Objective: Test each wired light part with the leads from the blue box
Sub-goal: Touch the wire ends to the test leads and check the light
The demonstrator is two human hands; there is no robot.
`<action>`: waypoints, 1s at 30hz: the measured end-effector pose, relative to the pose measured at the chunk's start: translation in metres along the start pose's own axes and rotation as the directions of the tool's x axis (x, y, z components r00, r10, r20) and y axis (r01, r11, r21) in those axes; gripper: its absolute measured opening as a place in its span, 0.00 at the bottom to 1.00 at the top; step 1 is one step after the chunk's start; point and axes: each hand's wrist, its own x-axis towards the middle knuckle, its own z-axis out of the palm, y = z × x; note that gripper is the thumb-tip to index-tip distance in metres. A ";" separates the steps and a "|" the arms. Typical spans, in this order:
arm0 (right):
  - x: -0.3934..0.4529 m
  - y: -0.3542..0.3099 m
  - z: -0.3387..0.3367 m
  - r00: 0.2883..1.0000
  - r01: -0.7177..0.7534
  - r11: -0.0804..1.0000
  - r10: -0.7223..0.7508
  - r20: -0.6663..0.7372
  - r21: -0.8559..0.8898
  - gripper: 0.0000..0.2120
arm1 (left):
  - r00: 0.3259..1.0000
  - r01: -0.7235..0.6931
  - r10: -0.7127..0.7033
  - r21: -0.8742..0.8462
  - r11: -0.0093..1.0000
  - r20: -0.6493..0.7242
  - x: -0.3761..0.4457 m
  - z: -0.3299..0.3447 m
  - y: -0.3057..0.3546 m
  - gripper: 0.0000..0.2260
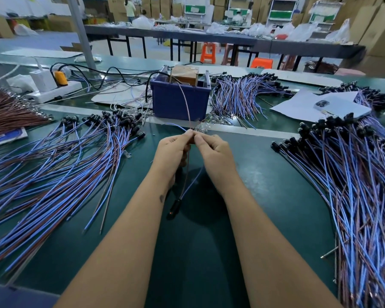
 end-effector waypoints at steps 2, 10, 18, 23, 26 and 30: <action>0.000 -0.001 -0.001 0.996 -0.049 0.990 0.039 0.075 0.133 0.12 | 1.000 0.030 -0.031 -0.028 0.999 -0.002 0.001 -0.002 0.001 0.19; -0.001 -0.001 -0.001 0.977 -0.178 0.958 0.145 0.157 0.224 0.17 | 0.993 0.098 -0.112 -0.245 0.965 -0.042 0.006 -0.004 0.004 0.11; -0.006 0.005 0.001 0.948 0.071 0.997 -0.067 0.311 -0.002 0.32 | 0.979 0.119 -0.180 -0.454 0.883 -0.093 0.008 -0.009 0.006 0.14; -0.008 0.001 0.000 0.980 0.060 0.980 -0.094 0.175 0.189 0.11 | 0.980 0.087 -0.165 -0.505 0.859 -0.113 0.005 -0.010 0.008 0.07; -0.009 -0.001 -0.002 0.999 -0.034 0.961 0.024 0.039 0.273 0.12 | 0.985 0.060 -0.129 -0.467 0.882 -0.118 0.000 -0.010 0.009 0.05; -0.012 -0.005 -0.011 0.981 -0.123 0.872 0.178 -0.073 0.474 0.16 | 0.989 0.017 -0.083 -0.461 0.887 -0.124 -0.012 -0.005 0.014 0.04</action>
